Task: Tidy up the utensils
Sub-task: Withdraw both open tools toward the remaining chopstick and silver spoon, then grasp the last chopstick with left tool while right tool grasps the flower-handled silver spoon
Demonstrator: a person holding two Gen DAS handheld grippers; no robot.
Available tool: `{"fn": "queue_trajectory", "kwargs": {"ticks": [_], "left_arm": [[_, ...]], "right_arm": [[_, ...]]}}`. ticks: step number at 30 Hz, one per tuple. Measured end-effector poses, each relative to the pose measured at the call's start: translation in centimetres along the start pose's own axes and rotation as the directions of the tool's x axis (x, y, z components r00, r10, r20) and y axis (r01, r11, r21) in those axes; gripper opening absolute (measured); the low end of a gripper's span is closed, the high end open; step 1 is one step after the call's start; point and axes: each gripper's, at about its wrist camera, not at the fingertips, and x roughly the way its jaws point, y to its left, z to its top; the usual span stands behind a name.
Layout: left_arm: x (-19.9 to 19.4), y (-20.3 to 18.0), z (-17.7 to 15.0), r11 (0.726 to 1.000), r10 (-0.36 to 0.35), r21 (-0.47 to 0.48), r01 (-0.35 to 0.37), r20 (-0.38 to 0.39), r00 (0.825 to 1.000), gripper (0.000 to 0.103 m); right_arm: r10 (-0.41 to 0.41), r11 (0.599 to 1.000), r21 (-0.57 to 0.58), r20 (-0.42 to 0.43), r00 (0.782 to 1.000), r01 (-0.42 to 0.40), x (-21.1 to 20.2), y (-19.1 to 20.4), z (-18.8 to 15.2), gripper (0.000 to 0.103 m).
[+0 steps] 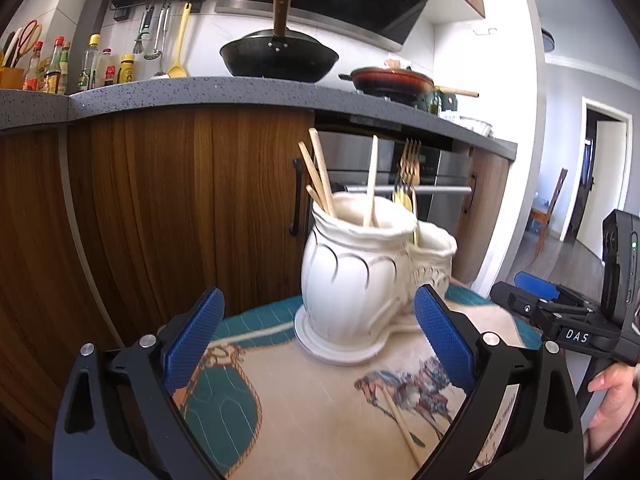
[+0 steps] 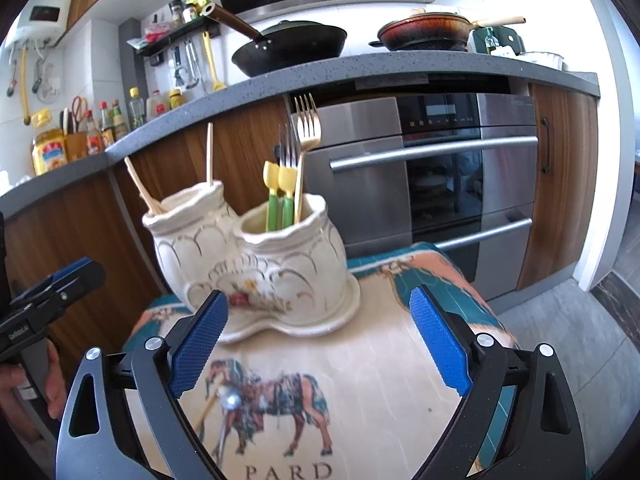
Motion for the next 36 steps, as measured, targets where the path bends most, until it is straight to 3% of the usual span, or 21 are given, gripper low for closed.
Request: {"fn": "queue_trajectory", "kwargs": {"ticks": [10,14,24,32,36], "left_arm": [[0.8,-2.2,-3.0,0.997,-0.036,0.057,0.046,-0.157,0.987,0.095],[1.4,-2.7,-4.4,0.995,-0.062,0.056,0.078,-0.248,0.967,0.095],[2.5,-4.2,-6.6,0.987,-0.063,0.114,0.113,-0.372,0.926,0.094],[3.1,-6.1,-7.8,0.969,-0.092,0.165,0.186,-0.457,0.885,0.068],[3.7,-6.8,-8.5,0.961,-0.096,0.179,0.211,-0.501,0.860,0.044]], "right_arm": [[-0.001,1.000,-0.017,-0.057,0.998,0.000,-0.7,0.0,-2.1,0.092],[0.000,1.000,-0.024,-0.076,0.997,-0.002,-0.6,0.1,-2.4,0.092],[-0.009,1.000,-0.016,-0.090,0.996,0.008,-0.7,-0.3,-2.6,0.092],[0.004,1.000,0.006,-0.118,0.993,-0.004,-0.2,-0.7,-2.6,0.092],[0.016,1.000,-0.015,-0.128,0.992,-0.018,-0.1,-0.1,-2.7,0.092]]}}
